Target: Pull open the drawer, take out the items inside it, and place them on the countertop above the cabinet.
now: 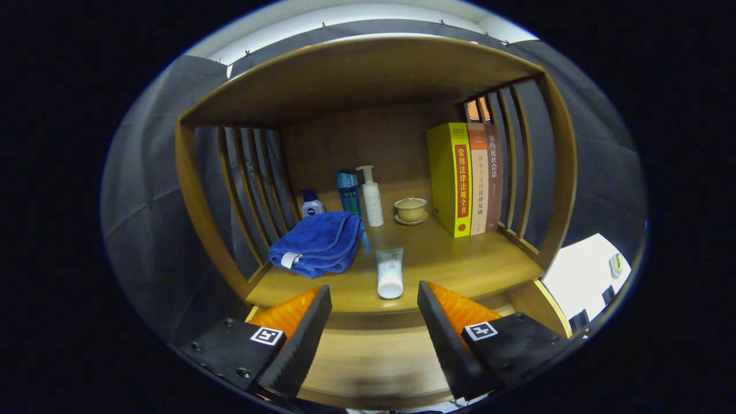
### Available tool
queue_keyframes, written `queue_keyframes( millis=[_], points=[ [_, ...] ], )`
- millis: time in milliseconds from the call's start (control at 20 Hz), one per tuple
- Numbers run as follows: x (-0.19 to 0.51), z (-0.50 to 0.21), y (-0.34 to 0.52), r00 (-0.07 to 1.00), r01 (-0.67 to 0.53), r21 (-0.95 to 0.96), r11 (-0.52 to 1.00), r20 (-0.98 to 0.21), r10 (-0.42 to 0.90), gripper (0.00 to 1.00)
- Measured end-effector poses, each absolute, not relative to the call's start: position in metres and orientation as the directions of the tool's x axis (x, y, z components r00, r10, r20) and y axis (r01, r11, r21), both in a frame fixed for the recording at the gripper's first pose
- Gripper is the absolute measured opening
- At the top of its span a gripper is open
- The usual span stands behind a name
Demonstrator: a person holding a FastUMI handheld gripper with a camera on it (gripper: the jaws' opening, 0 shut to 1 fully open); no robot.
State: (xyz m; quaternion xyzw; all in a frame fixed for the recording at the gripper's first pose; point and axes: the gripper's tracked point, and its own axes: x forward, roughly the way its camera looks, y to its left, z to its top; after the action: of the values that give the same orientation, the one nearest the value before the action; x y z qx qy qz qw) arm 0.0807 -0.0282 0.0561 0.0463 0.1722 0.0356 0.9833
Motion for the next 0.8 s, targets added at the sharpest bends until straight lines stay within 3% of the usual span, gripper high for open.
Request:
queue_keyframes(
  millis=[800],
  points=[
    [-0.055,-0.042,-0.035,0.934,-0.017,0.079,0.997,-0.354,0.044,0.99]
  ],
)
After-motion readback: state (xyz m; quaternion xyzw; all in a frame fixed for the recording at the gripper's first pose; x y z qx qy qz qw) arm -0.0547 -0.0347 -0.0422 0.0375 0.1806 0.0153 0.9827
